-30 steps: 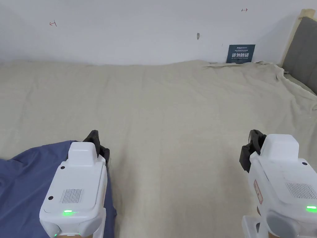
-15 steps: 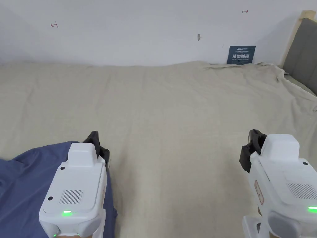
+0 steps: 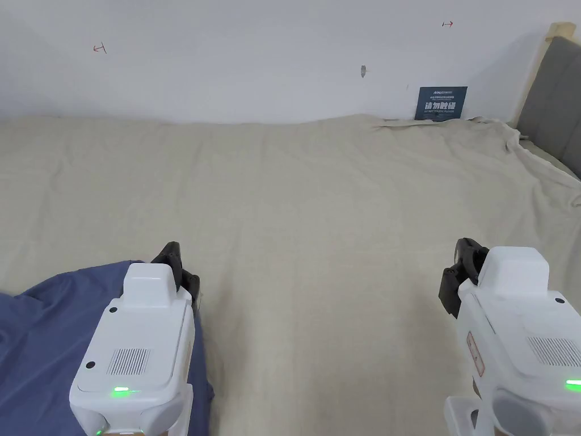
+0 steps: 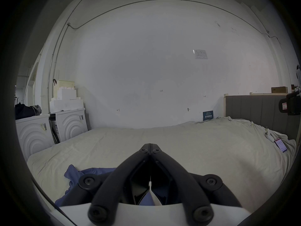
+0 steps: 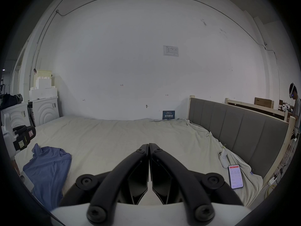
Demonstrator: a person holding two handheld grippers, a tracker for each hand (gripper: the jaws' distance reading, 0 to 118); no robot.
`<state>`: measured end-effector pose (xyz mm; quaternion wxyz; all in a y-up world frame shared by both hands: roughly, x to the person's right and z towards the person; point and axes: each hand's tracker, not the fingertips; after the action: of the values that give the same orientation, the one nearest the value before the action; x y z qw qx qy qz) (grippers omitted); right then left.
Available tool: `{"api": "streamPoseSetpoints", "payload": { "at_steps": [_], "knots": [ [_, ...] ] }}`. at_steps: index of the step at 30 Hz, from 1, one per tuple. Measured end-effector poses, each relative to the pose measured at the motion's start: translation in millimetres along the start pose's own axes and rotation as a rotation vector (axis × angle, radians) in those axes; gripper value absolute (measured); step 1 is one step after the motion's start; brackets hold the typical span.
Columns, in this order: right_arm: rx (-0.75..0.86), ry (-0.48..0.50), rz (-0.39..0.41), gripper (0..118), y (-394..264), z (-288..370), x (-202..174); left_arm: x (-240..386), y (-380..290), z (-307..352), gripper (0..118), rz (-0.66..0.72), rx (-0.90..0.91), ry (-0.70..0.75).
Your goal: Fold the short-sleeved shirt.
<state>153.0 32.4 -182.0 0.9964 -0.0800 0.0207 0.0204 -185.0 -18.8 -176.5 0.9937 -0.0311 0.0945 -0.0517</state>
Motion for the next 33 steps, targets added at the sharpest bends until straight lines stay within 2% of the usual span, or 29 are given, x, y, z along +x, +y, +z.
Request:
{"api": "streamPoseSetpoints", "payload": {
  "at_steps": [15,22,33],
  "knots": [
    [0.011,0.040,0.017,0,5,-10,-16,-17,2,4,0,-0.011,0.006,0.042],
    [0.028,0.130,0.022,0,13,-18,-58,-58,0,18,0,-0.034,0.004,0.143],
    [0.059,0.361,0.049,0,19,-28,-147,-147,-10,67,0,-0.015,-0.024,0.374]
  ]
}}
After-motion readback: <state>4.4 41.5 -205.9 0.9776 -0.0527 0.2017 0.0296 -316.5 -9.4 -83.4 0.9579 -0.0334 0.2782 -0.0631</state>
